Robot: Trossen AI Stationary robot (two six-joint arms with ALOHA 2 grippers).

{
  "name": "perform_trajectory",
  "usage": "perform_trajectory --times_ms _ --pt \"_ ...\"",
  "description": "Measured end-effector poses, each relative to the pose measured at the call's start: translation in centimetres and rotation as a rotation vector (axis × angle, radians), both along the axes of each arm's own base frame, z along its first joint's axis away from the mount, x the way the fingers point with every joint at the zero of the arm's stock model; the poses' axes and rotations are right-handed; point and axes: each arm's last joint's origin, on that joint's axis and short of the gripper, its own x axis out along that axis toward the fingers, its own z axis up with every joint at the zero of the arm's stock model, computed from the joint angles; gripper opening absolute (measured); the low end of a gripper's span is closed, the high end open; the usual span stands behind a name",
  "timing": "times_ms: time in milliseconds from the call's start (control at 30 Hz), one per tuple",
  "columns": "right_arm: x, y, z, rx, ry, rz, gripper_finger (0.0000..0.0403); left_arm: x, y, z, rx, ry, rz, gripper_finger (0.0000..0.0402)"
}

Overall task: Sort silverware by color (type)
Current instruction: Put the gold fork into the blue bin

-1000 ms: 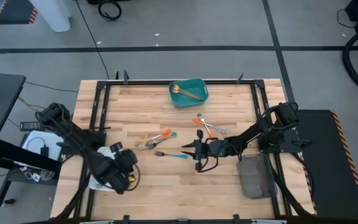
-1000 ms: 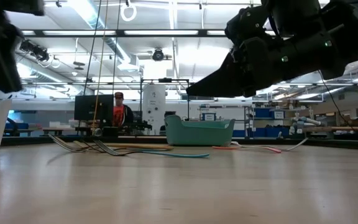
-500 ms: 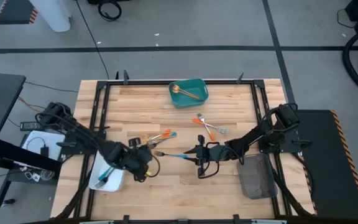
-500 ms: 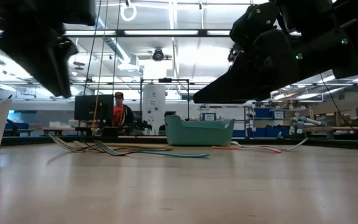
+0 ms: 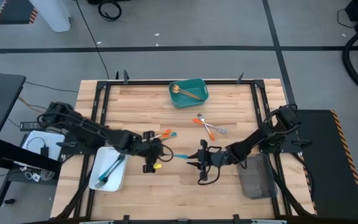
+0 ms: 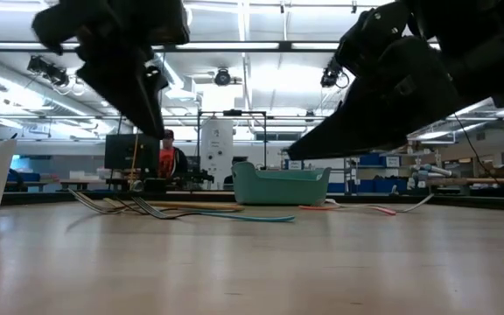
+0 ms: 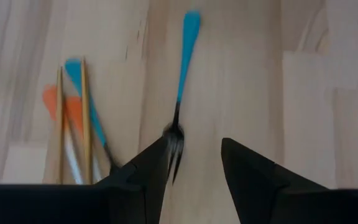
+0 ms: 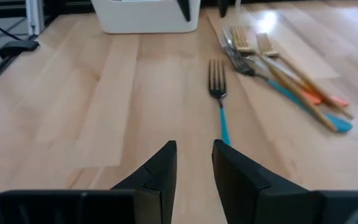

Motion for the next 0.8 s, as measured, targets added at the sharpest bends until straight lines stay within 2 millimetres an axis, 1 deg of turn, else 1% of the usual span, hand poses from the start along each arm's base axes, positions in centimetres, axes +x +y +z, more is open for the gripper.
perform_trajectory --times_ms 233,333,500,633,733,800 --pt "-0.4 0.7 -0.1 0.075 0.012 -0.004 0.0110 1.3 1.3 -1.1 -0.033 0.014 -0.007 0.0157" --pt "-0.5 1.0 -0.2 0.089 0.018 -0.019 0.0110 1.7 1.9 -1.6 -0.038 0.022 0.011 0.0157" --pt "-0.9 1.5 -0.4 0.088 0.033 -0.040 0.0110 2.1 3.3 -1.9 -0.034 0.026 0.057 0.0157" --pt "-1.3 2.0 -0.5 0.070 0.027 -0.075 0.0110 2.4 4.2 -1.8 0.028 0.012 0.043 0.0157" --pt "-1.6 2.4 -0.5 0.033 0.025 -0.082 0.0110 2.5 4.4 -1.8 0.112 -0.013 0.018 0.0157" --pt "-1.7 2.6 -0.5 0.007 0.015 -0.098 0.0110 2.6 4.3 -2.2 0.142 -0.064 -0.003 0.0157"
